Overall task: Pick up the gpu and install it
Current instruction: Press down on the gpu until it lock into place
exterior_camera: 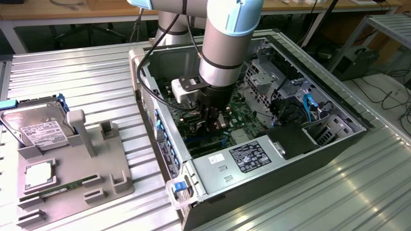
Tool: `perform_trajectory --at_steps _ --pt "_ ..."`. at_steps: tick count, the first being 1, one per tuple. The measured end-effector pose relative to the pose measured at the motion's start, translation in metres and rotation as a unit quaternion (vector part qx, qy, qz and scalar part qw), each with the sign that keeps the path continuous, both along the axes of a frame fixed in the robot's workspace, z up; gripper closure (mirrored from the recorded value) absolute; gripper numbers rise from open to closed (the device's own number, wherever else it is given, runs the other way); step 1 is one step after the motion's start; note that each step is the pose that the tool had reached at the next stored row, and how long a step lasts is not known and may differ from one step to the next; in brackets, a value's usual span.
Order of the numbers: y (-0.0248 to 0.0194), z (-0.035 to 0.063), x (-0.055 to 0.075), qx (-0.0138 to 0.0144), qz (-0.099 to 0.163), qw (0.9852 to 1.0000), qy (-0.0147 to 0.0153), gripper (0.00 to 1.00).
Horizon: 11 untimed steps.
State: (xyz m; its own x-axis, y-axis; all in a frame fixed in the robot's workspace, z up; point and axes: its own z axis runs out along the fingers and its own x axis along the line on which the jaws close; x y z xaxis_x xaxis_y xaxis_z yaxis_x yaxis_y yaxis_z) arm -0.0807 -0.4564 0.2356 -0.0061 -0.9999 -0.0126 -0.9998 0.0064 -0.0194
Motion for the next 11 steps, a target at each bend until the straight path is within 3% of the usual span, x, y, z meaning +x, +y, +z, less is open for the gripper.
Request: perform_trajectory --at_steps 3,11 --pt "-0.0003 -0.0065 -0.0001 -0.0009 0.0 1.0 0.0005 0.73" --pt "0.0 -0.0077 0.0 0.0001 0.0 1.0 0.0001 0.73"
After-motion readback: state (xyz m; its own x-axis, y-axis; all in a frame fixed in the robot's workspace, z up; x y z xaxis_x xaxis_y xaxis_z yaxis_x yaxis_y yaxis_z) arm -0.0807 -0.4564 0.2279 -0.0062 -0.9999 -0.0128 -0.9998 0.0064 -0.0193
